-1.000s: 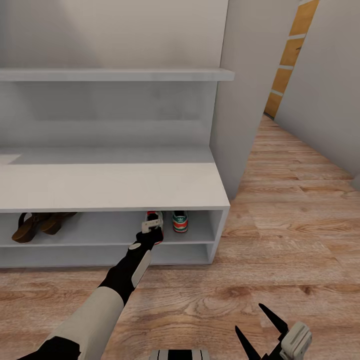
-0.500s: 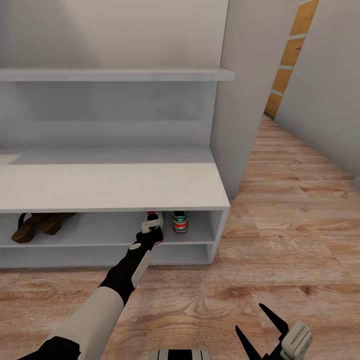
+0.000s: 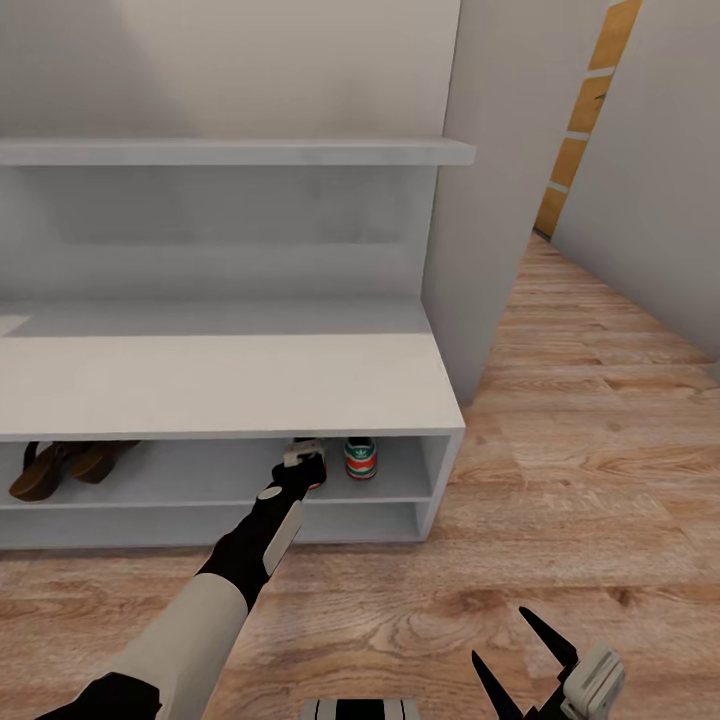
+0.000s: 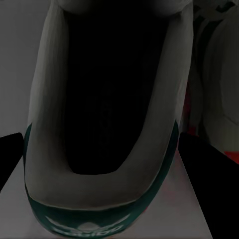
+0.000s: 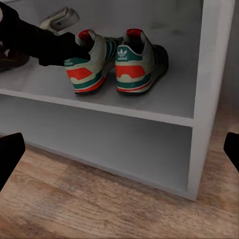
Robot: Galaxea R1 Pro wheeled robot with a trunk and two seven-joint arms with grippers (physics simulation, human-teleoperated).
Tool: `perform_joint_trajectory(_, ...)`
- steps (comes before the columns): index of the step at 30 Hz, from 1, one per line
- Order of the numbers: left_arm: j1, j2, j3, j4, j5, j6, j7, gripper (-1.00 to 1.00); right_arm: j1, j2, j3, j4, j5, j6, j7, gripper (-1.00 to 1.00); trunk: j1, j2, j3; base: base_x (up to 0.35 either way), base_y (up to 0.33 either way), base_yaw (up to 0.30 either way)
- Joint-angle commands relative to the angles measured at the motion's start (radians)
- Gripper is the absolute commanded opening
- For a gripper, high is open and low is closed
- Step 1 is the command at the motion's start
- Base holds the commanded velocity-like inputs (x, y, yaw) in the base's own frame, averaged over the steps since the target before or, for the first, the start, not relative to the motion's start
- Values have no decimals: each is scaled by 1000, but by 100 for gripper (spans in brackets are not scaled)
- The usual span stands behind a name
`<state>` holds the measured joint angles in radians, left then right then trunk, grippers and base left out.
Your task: Pick up the two gym shoes and the two sandals from the corridor floor and place them onto the hallstand (shoe rack) in the corridor, making sure they are on the rack and not on the floor. Arrange them so the two gym shoes are next to each other and the two sandals are next to each other.
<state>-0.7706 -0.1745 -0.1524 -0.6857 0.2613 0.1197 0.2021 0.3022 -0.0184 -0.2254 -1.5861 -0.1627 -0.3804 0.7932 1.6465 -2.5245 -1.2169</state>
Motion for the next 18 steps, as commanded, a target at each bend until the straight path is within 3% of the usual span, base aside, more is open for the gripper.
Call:
perform_joint_trajectory(1,1,0,1,17,4,0,-1,-100,0,0,0,0,0,0,0,100,0,0,0,23,0,0)
perform_joint_trajectory(18,1,0,1,17,4,0,-1,-100,0,0,0,0,0,0,0,100,0,0,0,6,0,0)
